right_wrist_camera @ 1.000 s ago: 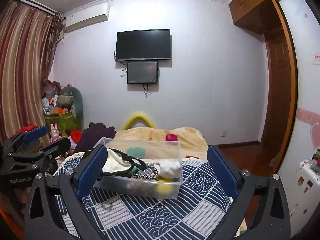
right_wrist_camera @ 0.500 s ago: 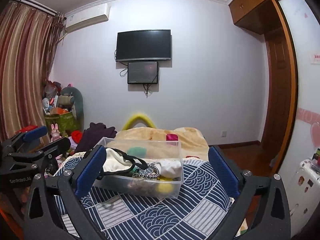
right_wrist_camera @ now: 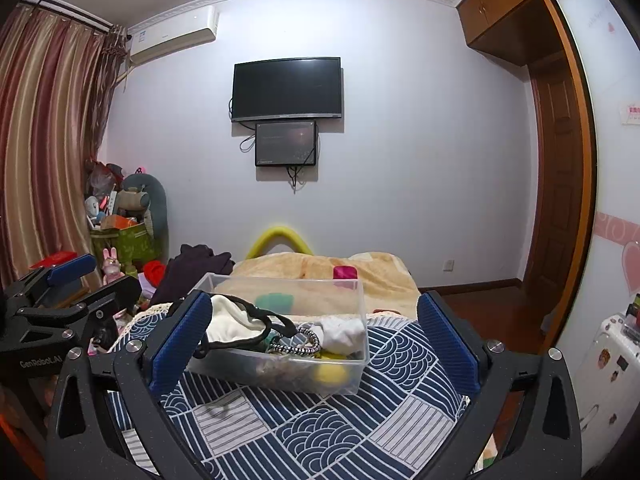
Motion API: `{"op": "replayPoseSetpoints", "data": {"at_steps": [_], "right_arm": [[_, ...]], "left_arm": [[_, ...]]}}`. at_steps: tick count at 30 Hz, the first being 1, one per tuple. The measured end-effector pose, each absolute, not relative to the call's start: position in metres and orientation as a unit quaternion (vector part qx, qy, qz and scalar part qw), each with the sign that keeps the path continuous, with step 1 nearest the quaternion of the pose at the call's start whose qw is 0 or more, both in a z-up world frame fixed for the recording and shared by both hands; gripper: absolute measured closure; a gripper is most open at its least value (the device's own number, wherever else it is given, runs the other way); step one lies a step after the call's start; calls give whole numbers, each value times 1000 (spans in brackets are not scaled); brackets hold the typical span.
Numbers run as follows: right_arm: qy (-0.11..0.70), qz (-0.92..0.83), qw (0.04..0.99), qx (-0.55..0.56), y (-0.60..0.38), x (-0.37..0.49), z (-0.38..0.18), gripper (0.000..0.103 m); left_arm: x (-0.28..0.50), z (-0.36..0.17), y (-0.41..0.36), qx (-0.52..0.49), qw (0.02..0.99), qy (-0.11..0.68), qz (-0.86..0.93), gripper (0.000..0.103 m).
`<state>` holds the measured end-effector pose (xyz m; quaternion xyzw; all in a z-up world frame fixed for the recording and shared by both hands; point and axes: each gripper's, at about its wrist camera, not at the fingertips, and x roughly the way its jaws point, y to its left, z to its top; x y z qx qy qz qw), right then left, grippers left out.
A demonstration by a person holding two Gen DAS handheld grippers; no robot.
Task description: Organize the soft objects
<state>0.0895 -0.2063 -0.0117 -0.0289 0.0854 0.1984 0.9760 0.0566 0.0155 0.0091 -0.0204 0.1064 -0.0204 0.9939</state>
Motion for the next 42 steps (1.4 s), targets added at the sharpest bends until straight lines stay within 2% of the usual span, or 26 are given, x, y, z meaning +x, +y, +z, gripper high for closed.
{"op": "replayPoseSetpoints", "data": {"at_steps": [42], "right_arm": [[100, 199, 975, -19, -204, 91, -16, 0]], "left_arm": [[57, 11, 14, -24, 993, 108, -31, 0]]}}
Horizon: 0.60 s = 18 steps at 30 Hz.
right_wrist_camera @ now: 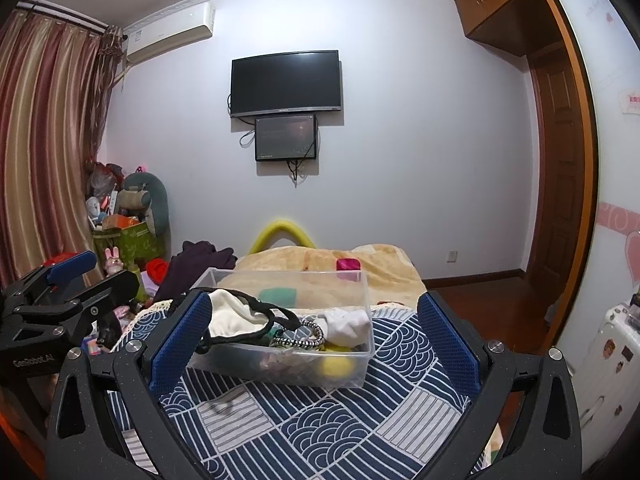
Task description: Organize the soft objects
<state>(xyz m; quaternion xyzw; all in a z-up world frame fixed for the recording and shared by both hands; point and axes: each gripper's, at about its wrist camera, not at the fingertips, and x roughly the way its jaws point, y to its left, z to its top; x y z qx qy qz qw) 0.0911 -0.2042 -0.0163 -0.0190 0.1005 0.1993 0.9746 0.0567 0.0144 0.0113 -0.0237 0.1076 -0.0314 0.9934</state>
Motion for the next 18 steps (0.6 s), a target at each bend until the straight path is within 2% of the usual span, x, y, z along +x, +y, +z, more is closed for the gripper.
{"op": "replayPoseSetpoints", "data": {"at_steps": [18], "right_arm": [[107, 205, 973, -22, -201, 91, -15, 0]], "left_arm": [[55, 12, 8, -18, 993, 112, -42, 0]]}}
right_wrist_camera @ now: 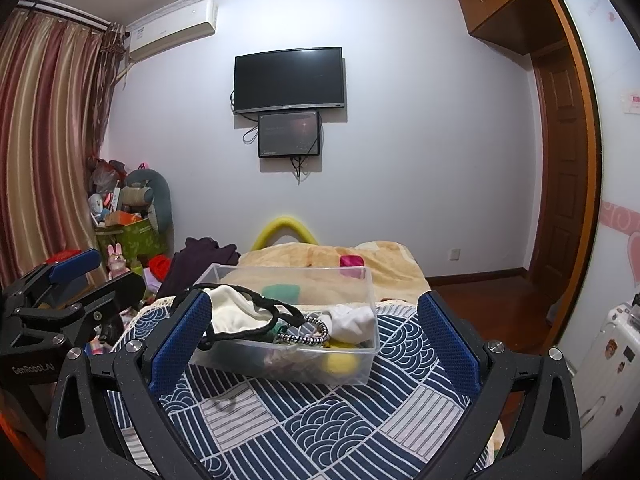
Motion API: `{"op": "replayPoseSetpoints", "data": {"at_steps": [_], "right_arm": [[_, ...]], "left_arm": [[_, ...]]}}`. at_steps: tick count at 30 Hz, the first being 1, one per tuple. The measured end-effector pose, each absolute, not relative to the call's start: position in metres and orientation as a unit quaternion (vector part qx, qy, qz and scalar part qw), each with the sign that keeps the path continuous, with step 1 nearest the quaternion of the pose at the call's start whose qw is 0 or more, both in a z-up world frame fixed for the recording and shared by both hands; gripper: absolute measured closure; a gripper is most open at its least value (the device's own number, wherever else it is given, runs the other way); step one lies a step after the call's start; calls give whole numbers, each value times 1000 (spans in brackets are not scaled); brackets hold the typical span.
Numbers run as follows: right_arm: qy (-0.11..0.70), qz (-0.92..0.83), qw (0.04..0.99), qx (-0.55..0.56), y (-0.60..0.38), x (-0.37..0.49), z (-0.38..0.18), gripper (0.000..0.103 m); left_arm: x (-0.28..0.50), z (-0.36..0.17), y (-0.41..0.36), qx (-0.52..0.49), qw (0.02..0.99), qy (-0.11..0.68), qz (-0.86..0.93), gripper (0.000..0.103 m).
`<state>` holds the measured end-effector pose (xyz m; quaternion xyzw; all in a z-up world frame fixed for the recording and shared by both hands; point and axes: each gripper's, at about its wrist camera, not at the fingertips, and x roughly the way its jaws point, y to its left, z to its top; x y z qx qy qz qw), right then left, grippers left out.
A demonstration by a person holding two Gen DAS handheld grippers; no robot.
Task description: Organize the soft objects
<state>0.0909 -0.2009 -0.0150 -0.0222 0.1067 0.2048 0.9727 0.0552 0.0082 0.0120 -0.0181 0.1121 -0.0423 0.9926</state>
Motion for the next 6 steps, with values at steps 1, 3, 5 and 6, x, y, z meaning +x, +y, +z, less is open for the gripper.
{"op": "replayPoseSetpoints", "data": {"at_steps": [1, 3, 5, 6], "right_arm": [[107, 205, 973, -22, -201, 91, -15, 0], [107, 205, 973, -23, -201, 90, -15, 0], [107, 205, 973, -23, -201, 90, -16, 0], [108, 205, 973, -23, -201, 90, -16, 0]], "left_arm": [[55, 12, 8, -19, 993, 112, -42, 0], [56, 12, 9, -22, 992, 114, -41, 0], [57, 11, 10, -26, 992, 117, -45, 0], [57, 12, 11, -27, 991, 120, -46, 0]]}}
